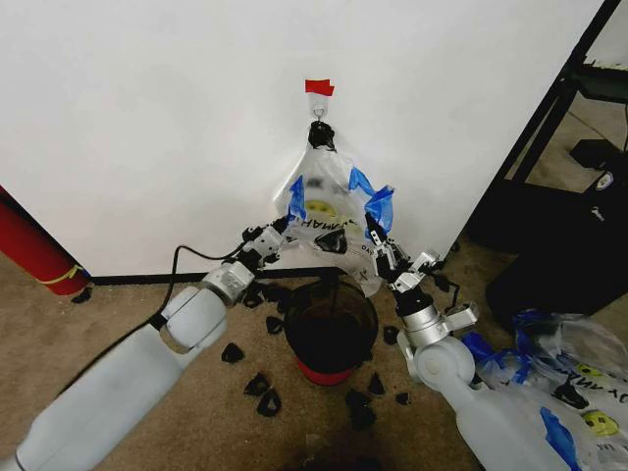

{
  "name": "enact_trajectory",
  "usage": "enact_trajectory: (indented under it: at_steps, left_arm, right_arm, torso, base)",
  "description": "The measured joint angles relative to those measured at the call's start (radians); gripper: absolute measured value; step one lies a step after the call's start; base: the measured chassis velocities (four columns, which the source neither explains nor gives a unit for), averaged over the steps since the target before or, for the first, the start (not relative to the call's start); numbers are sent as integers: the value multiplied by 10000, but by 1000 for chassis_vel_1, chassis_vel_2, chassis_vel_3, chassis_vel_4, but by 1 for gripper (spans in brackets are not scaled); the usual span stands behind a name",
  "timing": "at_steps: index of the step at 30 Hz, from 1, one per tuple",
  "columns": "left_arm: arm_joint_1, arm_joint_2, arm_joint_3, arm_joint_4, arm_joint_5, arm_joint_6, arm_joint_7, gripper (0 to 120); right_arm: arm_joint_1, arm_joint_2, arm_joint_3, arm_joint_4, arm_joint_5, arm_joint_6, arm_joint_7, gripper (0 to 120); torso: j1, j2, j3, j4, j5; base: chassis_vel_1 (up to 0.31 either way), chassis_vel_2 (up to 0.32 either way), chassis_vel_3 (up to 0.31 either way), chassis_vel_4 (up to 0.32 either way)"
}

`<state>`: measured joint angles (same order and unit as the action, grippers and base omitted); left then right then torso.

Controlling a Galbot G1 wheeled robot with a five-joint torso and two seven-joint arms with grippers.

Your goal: Pick up the garbage bag from the wall and place it over the trash bin.

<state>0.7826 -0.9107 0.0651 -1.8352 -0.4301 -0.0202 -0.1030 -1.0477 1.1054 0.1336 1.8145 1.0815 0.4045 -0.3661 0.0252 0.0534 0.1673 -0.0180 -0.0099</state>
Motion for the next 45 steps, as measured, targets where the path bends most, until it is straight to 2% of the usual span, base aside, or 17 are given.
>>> enact_trajectory:
  at_steps: [1,3,5,7,8,15,20,23,25,27,28,30,31,33,35,37,45]
  left_arm:
    - [0,0,0,0,0,0,0,0]
    - [92,-222,25,381,-895,-968,298,0]
    - [96,-426,21,699,-1252,-1719,544,1]
    - [82,-559,-37,879,-1148,-2146,604,10]
    - [82,-559,-37,879,-1148,-2146,604,10]
    - [545,-402,-465,664,-457,-2158,30,33]
    - [1257,-482,-926,72,-459,-2208,-244,55]
    - [1501,-482,-1033,-256,30,-2248,-207,63]
    - [1738,-417,-1165,-562,1380,-2282,-40,73]
    - [1846,-319,-1271,-633,2685,-2227,80,81]
    - [1846,-319,-1271,-633,2685,-2227,80,81]
    - [1824,-161,-1296,-633,3847,-1814,123,90]
    - [1747,-107,-1249,-619,3972,-1624,107,93]
    - [1447,-24,-1024,-542,4023,-1167,-14,98]
    - [1343,-10,-949,-514,4024,-1034,-71,99]
    - [834,-26,-558,-307,4004,-476,-518,100]
    - [2,-265,93,-15,3781,681,-1691,94]
  right_arm:
    - [0,0,0,0,0,0,0,0]
    - [17,37,-27,-2,116,0,-20,0]
    - [27,51,-46,6,142,0,-66,0]
    - [19,51,-50,59,144,0,-106,0]
    - [19,51,-50,59,144,0,-106,0]
    - [-56,48,-7,250,142,-2,-119,0]
    - [-70,48,1,310,142,-3,-161,0]
    - [-62,49,-25,340,142,-8,-174,0]
    - [-48,65,-81,374,128,-20,-194,0]
    - [-46,94,-120,399,91,-26,-202,0]
    - [-46,94,-120,399,91,-26,-202,0]
    - [-60,133,-164,443,23,-34,-227,0]
    - [-73,141,-173,462,-3,-37,-237,0]
    - [-110,158,-192,518,-62,-45,-268,0]
    - [-122,161,-197,529,-79,-47,-276,0]
    - [-177,163,-202,574,-138,-49,-308,0]
    - [-390,154,-151,692,-278,-49,-351,0]
  torso:
    - [0,0,0,0,0]
    - [0,0,1,0,-2]
    - [0,0,1,0,0]
    - [0,0,1,-2,-2]
    - [0,0,1,-2,-2]
    - [0,0,1,1,-1]
    - [0,0,0,0,-2]
    - [0,0,0,0,-1]
    - [0,0,0,0,-1]
    - [0,0,0,0,-1]
    - [0,0,0,0,-1]
    - [0,-1,0,1,-2]
    - [0,-1,0,2,-1]
    - [0,-2,0,1,-2]
    - [0,-2,1,-2,-2]
    - [0,-2,1,-1,-1]
    - [0,-2,2,-2,-1]
  base:
    - [0,0,0,0]
    - [0,0,0,0]
    - [0,0,0,0]
    - [0,0,0,0]
    - [0,0,0,0]
    - [0,0,0,0]
    - [0,0,0,0]
    - [0,0,0,0]
    - [0,0,0,0]
    - [0,0,0,0]
    - [0,0,0,0]
    - [0,0,0,0]
    - [0,0,0,0]
    - [0,0,0,0]
    - [0,0,0,0]
    - [0,0,0,0]
    - [0,0,0,0]
